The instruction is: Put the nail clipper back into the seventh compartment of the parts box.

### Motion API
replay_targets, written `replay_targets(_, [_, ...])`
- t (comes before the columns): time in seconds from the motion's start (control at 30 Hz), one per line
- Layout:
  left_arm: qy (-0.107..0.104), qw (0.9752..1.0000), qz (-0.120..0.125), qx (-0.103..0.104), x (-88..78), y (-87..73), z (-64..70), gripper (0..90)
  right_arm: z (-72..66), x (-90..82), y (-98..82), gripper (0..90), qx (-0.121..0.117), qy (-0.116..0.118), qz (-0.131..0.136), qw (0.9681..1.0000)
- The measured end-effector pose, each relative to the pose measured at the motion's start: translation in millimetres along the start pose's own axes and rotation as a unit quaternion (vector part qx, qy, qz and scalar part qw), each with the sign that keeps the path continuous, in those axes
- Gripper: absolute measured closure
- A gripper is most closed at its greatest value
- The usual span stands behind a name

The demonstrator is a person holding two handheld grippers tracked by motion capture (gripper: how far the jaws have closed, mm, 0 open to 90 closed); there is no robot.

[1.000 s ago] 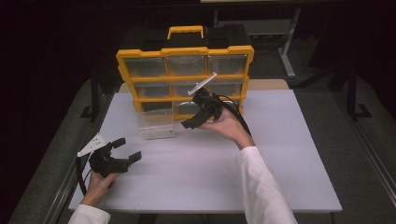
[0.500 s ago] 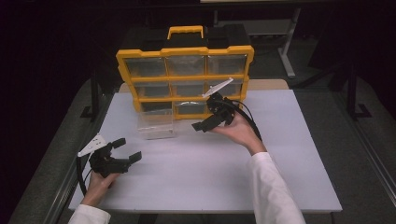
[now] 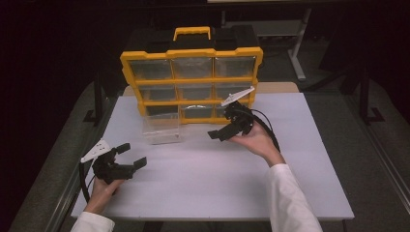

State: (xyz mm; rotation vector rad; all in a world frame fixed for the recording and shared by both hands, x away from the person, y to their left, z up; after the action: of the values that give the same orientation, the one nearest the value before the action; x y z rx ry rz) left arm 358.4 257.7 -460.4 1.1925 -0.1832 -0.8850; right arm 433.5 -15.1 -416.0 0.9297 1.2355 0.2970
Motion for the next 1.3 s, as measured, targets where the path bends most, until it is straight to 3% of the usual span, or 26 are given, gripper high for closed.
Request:
replay_targets(0.3, [0.001, 1.0000, 0.000, 0.001, -0.4, 0.0, -0.1, 0.0, 3.2, -13.7, -21.6, 0.0, 0.021, -0.011, 0.017, 0.9996])
replay_targets(1.0, [0.003, 1.0000, -0.004, 0.003, 0.7, -1.4, -0.4, 0.0, 9.2, -32.3, -67.1, 0.0, 0.043, -0.040, 0.022, 0.9981])
replay_targets(1.3, [0.004, 1.0000, -0.005, 0.004, 0.9, -1.5, -0.5, 0.0, 10.6, -41.6, -86.8, 0.0, 0.054, -0.052, 0.035, 0.9965])
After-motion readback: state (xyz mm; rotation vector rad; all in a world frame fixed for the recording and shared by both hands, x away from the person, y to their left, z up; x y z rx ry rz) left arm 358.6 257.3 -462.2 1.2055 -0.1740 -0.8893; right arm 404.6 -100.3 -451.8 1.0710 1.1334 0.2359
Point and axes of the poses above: each handheld gripper's, and its own axes: x roughly forward along the jaws, y roughly out of its top, z roughly to its right, the point moved 10 cm from there along x, roughly forward along the jaws, and after that the axes turned 12 degrees about -x, right-handed, at the moved point
